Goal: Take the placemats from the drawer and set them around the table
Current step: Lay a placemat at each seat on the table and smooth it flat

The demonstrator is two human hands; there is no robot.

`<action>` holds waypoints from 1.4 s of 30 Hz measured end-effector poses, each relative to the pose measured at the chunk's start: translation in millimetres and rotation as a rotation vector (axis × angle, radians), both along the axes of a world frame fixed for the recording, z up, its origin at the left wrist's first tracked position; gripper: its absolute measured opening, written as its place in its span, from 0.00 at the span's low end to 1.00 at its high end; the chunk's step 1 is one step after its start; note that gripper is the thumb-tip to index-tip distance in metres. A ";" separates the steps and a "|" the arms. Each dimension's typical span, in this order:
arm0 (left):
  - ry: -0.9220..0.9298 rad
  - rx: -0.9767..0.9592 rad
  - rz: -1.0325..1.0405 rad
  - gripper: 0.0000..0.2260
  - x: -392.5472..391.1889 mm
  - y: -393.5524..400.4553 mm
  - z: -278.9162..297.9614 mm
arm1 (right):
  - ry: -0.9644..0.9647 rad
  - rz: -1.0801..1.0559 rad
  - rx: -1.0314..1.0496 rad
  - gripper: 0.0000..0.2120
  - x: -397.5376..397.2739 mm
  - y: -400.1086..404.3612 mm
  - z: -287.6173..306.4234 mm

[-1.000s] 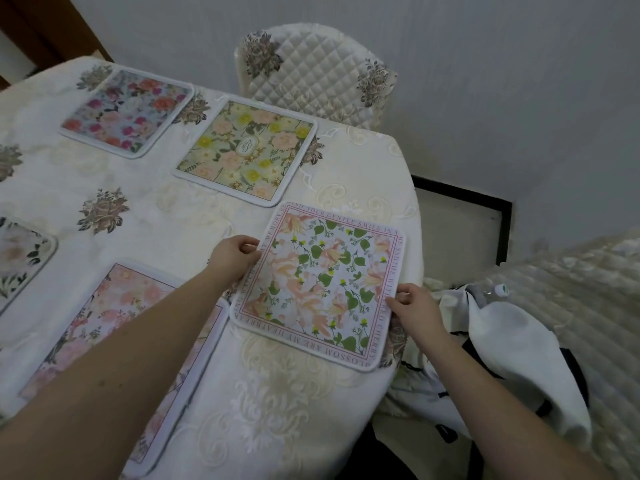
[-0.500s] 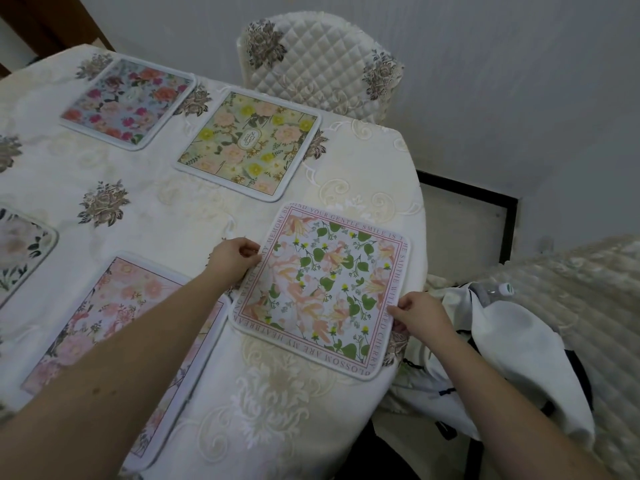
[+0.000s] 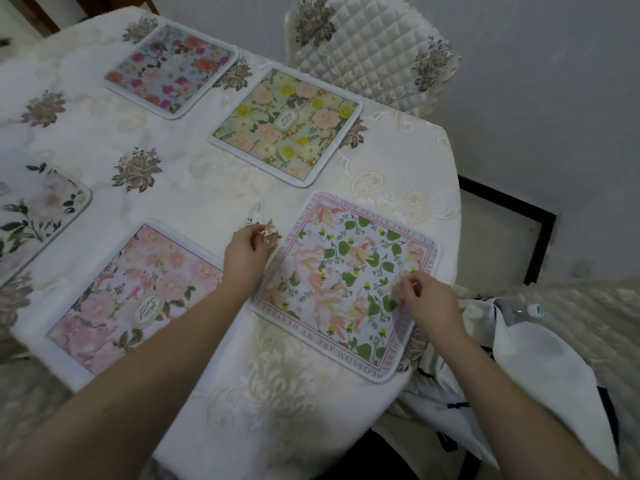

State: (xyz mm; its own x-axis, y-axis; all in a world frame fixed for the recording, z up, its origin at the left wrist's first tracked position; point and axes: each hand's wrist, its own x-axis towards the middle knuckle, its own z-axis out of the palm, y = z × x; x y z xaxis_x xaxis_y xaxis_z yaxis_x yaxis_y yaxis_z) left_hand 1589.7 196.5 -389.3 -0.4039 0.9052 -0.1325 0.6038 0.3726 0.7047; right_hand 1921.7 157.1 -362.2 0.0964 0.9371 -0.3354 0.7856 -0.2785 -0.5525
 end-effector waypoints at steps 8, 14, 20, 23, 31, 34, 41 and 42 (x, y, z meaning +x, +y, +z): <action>0.172 -0.022 -0.145 0.22 11.2 -40.8 -8.2 | 0.141 0.393 0.114 0.16 -84.6 39.0 9.0; 0.393 -0.099 -0.199 0.26 18.0 -63.9 -25.7 | 0.064 0.685 0.149 0.21 -141.9 67.9 2.8; 0.416 -0.158 -0.006 0.25 31.0 -56.1 -32.0 | -0.103 0.922 0.199 0.25 -176.8 76.4 -28.7; 0.437 -0.166 0.034 0.26 41.9 -50.4 -36.1 | -0.189 1.008 0.237 0.26 -177.9 79.0 -45.3; 0.506 -0.174 0.013 0.27 42.9 -49.2 -50.5 | -0.315 1.085 0.312 0.29 -169.6 83.1 -63.3; 0.524 -0.172 0.017 0.27 43.3 -49.9 -50.1 | -0.326 1.076 0.315 0.30 -168.1 94.1 -65.4; 0.533 -0.188 0.003 0.26 43.6 -50.4 -47.3 | -0.323 0.947 0.336 0.30 -153.0 135.2 -66.2; 0.528 -0.189 -0.003 0.26 43.3 -50.8 -47.1 | -0.321 0.938 0.336 0.31 -148.5 140.3 -66.6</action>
